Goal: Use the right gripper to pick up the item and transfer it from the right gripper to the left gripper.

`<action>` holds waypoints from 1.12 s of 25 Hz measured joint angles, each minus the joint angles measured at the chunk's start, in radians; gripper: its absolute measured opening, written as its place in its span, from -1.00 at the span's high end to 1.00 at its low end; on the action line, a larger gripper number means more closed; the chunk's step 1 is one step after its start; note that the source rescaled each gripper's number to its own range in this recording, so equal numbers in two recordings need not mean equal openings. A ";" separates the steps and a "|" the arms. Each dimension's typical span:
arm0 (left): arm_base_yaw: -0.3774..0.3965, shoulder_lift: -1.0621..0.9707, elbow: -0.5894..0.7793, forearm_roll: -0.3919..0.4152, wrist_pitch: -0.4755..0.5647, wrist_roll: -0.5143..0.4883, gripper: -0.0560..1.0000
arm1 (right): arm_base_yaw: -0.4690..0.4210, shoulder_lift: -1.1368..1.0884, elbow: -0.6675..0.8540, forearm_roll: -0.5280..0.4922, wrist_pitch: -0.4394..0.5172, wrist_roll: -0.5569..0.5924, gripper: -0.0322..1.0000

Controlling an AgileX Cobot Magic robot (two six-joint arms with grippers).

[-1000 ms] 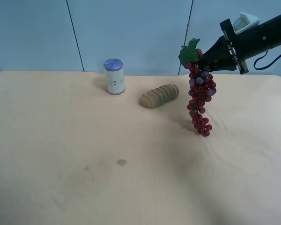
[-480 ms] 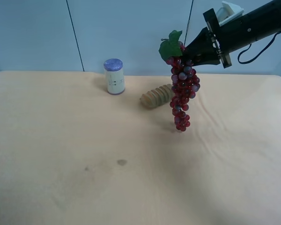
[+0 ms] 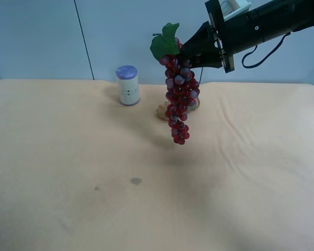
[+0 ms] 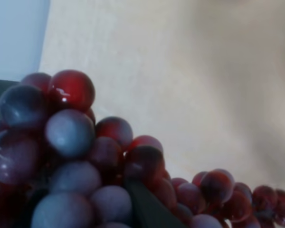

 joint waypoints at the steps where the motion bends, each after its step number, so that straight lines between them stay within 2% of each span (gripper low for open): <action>1: 0.000 0.029 0.000 -0.015 0.000 0.000 -1.00 | 0.000 0.000 0.000 0.008 0.000 0.000 0.93; 6: 0.000 0.193 -0.003 -0.146 -0.023 0.013 -1.00 | 0.000 -0.001 0.000 0.025 0.000 0.000 0.93; 9: 0.000 0.288 -0.010 -0.239 -0.061 0.102 -1.00 | 0.000 -0.005 0.000 0.025 0.000 0.000 0.93; 12: 0.000 0.365 -0.014 -0.374 -0.141 0.201 -1.00 | 0.000 -0.013 0.000 0.026 0.000 -0.001 0.93; 16: 0.000 0.467 -0.017 -0.621 -0.225 0.407 -1.00 | 0.004 -0.014 0.000 0.032 0.000 -0.001 0.93; 22: 0.000 0.642 -0.017 -1.001 -0.235 0.789 -1.00 | 0.045 -0.014 0.000 0.032 -0.001 -0.008 0.93; 28: 0.000 0.830 -0.017 -1.282 -0.193 1.138 -1.00 | 0.063 -0.014 0.000 0.033 0.000 -0.016 0.93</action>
